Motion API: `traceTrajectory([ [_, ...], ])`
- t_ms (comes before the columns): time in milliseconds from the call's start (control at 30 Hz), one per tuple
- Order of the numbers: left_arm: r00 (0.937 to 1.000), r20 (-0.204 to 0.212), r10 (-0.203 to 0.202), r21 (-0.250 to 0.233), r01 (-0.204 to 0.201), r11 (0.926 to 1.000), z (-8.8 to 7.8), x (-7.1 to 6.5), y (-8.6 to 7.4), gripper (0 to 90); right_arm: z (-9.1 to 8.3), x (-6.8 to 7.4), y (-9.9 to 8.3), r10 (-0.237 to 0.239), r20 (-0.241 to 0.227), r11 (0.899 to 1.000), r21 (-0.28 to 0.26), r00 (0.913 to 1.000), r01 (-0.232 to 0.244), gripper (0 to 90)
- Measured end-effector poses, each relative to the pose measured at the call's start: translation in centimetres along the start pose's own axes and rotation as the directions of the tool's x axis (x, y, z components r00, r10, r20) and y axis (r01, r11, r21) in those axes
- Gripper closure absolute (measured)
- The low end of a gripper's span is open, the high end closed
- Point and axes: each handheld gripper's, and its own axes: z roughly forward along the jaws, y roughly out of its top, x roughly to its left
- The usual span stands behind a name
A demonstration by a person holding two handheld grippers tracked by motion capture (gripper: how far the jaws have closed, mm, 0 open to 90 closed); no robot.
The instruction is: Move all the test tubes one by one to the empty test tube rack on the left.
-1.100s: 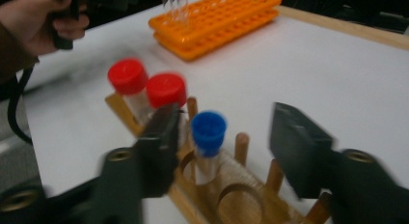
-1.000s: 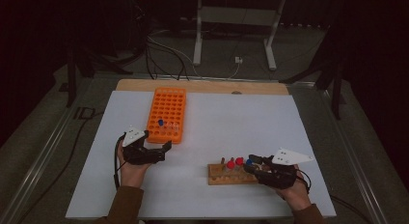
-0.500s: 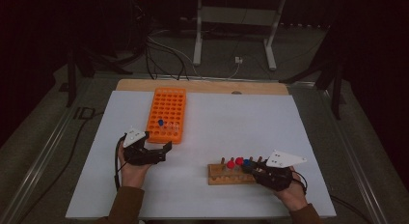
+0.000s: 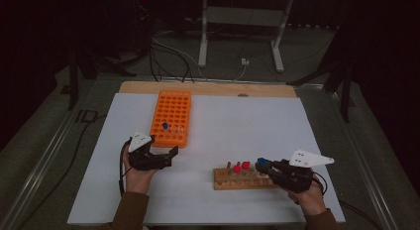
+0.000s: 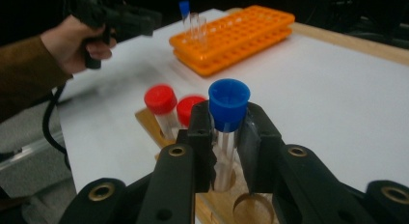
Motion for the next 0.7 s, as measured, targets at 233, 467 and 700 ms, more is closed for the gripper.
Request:
traceTrajectory([
  [233,0.9993,0.016,0.033,-0.006,-0.033,0.9994,0.1,-1.1,0.6,0.6,-1.3,-0.4,1.7,0.012,0.004,0.998,-0.055,0.9999,-0.012,76.7],
  [467,0.9944,0.053,0.091,-0.021,-0.090,0.9957,0.2,-3.0,1.8,0.6,-1.3,-0.6,3.7,-0.013,0.032,0.997,-0.070,0.9994,0.015,76.7],
  [700,0.9839,0.100,0.148,-0.045,-0.144,0.9886,0.9,-5.3,3.2,0.6,0.1,-1.1,5.0,0.005,0.046,0.997,-0.078,0.9989,-0.002,76.6],
])
